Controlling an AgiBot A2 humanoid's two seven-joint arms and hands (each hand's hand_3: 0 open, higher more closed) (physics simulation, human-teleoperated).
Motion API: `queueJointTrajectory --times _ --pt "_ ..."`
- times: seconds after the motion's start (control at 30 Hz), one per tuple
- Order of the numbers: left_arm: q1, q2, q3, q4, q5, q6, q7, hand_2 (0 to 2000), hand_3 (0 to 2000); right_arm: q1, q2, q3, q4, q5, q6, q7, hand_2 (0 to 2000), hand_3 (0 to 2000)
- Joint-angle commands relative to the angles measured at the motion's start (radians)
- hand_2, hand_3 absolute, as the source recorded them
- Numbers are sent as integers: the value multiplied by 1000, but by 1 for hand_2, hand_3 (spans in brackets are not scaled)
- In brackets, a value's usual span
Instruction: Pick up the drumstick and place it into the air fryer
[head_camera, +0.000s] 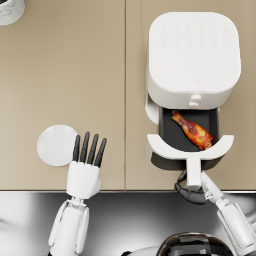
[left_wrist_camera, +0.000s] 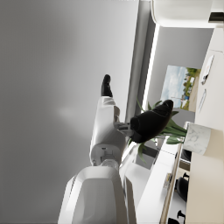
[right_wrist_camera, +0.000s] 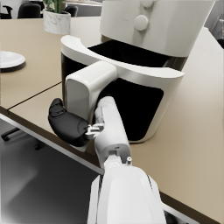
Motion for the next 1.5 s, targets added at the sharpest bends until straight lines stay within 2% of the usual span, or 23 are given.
queueJointTrajectory --times 0.03,0.2,0.5,0.67,0.7,0.97,1.0,1.03,1.07,1.1,1.13,1.17,1.2,1.23,1.33,1.5 --pt "-4 2 -34 6 0 0 0 0 0 95 -170 35 232 1 14 -4 2000 2000" --pt "-3 10 -48 14 0 0 0 0 0 188 -236 -18 99 2 62 -14 2000 2000" --pt "47 20 -48 59 0 0 0 0 0 396 -330 -89 -157 4 85 -21 2000 2000" --pt "73 28 -35 78 0 0 0 0 0 466 -403 -153 -292 6 46 -24 2000 2000" --pt "75 30 -33 83 0 0 0 0 0 500 -340 -83 -314 7 41 -22 2000 2000" --pt "93 45 -29 93 0 0 0 0 0 631 -406 -137 -533 8 25 -12 2000 2000" --pt "92 47 -34 95 0 0 0 0 0 761 -207 215 -576 8 33 -11 2000 2000" --pt "96 49 -36 100 0 0 0 0 0 682 -410 -115 -611 6 12 -5 2000 2000" --pt "96 50 -37 100 0 0 0 0 0 703 -411 -104 -640 6 19 -10 2000 2000" --pt "96 52 -38 100 0 0 0 0 0 804 -248 212 -665 6 10 -12 2000 2000" --pt "96 54 -39 100 0 0 0 0 0 742 -398 -60 -694 5 -5 -6 2000 2000" --pt "101 55 -33 103 0 0 0 0 0 753 -398 -52 -710 5 3 -10 2000 2000" --pt "96 57 -33 106 0 0 0 0 0 743 -392 -50 -696 4 41 -9 2000 2000" --pt "86 58 -33 105 0 0 0 0 0 533 -266 -61 -695 3 70 -9 2000 2000" --pt "85 61 -32 108 0 0 0 0 0 541 -271 -71 -713 1 108 -2 2000 2000" --pt "85 62 -32 109 0 0 0 0 0 545 -271 -75 -722 0 129 0 2000 2000"
